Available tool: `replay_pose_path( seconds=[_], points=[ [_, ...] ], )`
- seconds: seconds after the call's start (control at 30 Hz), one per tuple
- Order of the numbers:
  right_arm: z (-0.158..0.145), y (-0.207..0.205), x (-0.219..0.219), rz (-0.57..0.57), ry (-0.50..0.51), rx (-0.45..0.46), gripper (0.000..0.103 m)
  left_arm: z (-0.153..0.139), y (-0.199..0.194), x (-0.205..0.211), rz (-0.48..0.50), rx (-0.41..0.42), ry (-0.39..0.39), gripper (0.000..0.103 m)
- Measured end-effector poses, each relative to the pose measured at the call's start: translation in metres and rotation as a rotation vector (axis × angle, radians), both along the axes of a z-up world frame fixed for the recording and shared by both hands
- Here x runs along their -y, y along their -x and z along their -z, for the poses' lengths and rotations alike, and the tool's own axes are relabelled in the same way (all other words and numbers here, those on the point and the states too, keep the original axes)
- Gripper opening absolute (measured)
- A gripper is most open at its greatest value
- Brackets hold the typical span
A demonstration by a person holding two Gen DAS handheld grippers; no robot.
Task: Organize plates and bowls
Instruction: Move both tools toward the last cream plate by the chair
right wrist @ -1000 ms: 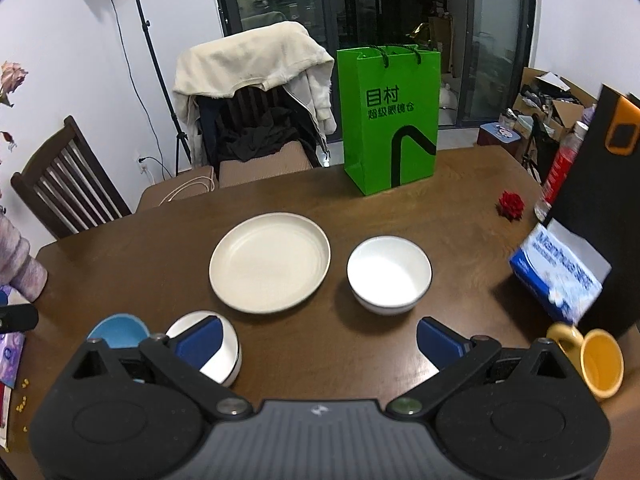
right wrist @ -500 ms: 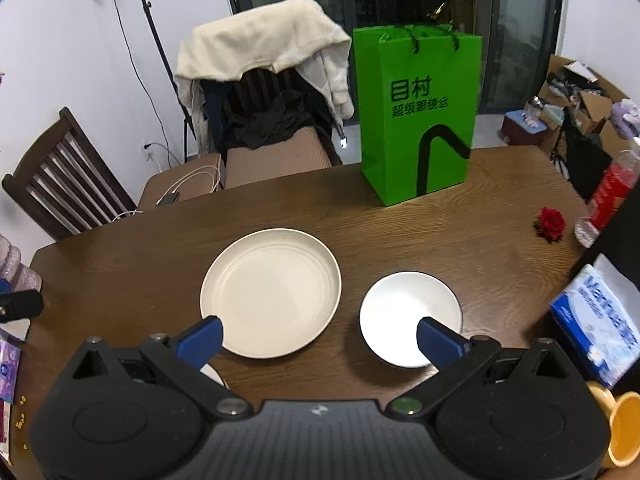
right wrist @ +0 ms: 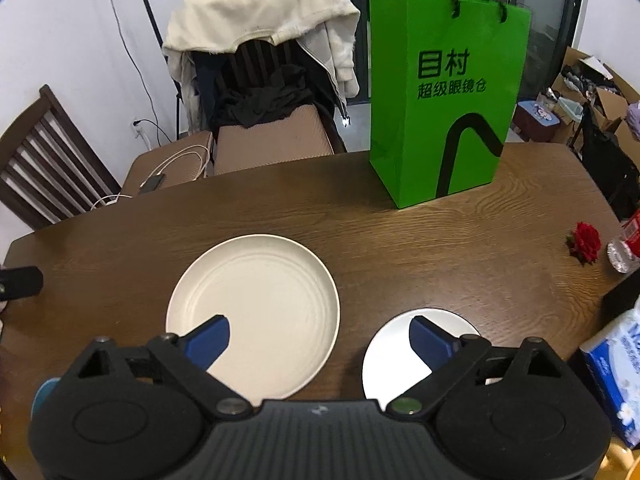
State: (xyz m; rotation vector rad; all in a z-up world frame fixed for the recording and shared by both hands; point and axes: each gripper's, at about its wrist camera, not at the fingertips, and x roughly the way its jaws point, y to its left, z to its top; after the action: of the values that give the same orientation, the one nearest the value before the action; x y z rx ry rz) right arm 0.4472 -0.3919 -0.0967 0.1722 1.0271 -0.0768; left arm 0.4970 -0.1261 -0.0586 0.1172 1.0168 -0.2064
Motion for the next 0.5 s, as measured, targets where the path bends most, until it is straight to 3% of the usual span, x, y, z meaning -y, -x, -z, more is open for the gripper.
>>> replay_pose_path(
  seconds=[0.1, 0.17, 0.37, 0.5],
  points=[
    [0.013, -0.013, -0.001, -0.001, 0.0, -0.013, 0.093, 0.018, -0.012, 0.0, -0.036, -0.028, 0.011, 0.103],
    [0.022, -0.021, -0.001, -0.003, -0.005, -0.027, 0.082, 0.029, -0.02, 0.001, -0.055, -0.05, 0.018, 0.103],
    [0.046, -0.038, -0.003, -0.008, -0.01, -0.048, 0.07, 0.059, -0.032, 0.009, -0.079, -0.087, 0.017, 0.101],
    [0.06, -0.046, -0.003, -0.012, 0.001, -0.059, 0.068, 0.078, -0.038, 0.014, -0.088, -0.121, 0.017, 0.096]
  ],
)
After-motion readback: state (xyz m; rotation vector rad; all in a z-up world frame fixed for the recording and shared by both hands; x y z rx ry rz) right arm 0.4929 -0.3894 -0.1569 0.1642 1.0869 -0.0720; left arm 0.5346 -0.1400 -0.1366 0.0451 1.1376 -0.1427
